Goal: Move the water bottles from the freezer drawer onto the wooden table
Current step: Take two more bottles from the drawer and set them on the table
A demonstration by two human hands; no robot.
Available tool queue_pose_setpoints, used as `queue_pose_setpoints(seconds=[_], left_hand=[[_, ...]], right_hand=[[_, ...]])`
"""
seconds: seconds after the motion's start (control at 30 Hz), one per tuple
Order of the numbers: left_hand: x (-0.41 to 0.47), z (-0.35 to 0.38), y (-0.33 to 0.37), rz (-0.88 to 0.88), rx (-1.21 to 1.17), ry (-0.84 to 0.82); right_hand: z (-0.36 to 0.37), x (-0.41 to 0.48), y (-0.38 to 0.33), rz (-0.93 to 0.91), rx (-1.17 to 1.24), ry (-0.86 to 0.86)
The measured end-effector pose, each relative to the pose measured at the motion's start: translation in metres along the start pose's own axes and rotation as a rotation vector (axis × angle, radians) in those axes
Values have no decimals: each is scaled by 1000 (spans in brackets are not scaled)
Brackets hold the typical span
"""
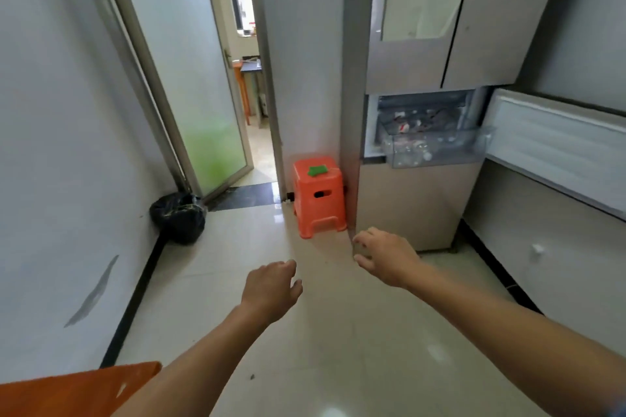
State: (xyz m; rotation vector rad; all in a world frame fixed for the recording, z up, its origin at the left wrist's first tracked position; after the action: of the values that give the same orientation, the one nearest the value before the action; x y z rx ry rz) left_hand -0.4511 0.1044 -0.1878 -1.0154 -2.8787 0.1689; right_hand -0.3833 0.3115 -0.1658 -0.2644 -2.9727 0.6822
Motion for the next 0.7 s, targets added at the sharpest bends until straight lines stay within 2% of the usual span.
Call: queue_pose_setpoints(seconds=[0.27,0.47,0.7], left_hand=[[193,-22,76,259,-25,68],[288,-23,157,424,-28,57],[409,-15,244,457,15,30]], right_hand=[[-76,70,134,240,17,110],[-111,81,239,417,45,165],[-149,142,366,447,57,193]])
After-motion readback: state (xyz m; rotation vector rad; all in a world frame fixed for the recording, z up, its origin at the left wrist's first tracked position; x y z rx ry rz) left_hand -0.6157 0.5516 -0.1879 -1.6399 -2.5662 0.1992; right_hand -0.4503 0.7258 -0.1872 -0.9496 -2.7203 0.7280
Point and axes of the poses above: each hand's wrist, its own x-axis towards the middle knuckle, its own z-axis out of the palm, y = z × x, the point moved 5 cm from there along x, towards the middle knuckle, and after that the axes turned 14 degrees about x, right-handed, at the moved point
